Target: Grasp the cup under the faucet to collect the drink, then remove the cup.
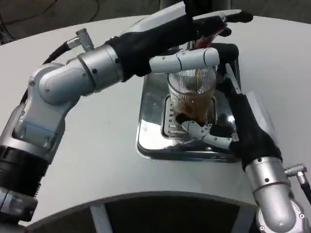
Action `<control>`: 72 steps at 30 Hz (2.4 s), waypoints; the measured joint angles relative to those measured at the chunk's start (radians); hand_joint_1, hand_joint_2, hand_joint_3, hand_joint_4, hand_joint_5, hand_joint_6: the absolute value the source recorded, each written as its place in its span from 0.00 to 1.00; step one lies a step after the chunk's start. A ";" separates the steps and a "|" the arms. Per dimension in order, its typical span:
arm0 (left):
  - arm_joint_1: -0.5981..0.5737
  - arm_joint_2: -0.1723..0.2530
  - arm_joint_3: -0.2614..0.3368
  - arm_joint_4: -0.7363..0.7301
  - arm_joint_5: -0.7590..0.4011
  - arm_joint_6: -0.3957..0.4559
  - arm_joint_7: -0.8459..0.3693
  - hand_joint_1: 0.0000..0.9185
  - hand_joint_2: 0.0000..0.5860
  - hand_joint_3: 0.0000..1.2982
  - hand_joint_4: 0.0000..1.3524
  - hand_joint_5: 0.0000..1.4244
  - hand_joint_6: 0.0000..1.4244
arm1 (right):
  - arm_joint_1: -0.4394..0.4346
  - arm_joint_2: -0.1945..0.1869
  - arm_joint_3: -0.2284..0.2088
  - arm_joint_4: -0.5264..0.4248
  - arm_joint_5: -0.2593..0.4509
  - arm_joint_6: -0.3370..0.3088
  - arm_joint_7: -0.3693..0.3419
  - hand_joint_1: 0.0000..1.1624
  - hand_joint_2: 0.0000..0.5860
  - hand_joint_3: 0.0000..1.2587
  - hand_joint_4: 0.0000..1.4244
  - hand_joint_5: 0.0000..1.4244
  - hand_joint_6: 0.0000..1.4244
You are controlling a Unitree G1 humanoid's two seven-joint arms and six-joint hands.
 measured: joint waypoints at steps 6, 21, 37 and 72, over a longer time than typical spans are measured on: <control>-0.003 0.009 -0.005 0.006 0.000 -0.012 0.000 0.00 0.19 0.09 0.03 0.08 0.05 | -0.037 0.015 0.009 0.037 0.002 0.000 -0.007 0.73 0.37 0.00 0.01 0.08 0.04; -0.009 0.019 -0.004 0.011 -0.004 -0.017 -0.008 0.00 0.19 0.09 0.02 0.08 0.05 | -0.106 0.035 0.014 0.140 0.020 0.000 -0.049 0.72 0.38 0.00 0.01 0.08 0.03; -0.036 0.029 -0.013 0.052 0.006 -0.065 -0.020 0.00 0.20 0.09 0.02 0.07 0.05 | -0.164 0.050 0.012 0.220 0.038 0.000 -0.085 0.69 0.39 0.00 0.01 0.07 0.01; -0.053 0.029 -0.016 0.096 0.025 -0.115 -0.022 0.00 0.20 0.09 0.02 0.07 0.05 | -0.190 0.108 0.008 0.313 0.067 -0.004 -0.208 0.68 0.38 0.00 0.00 0.07 0.01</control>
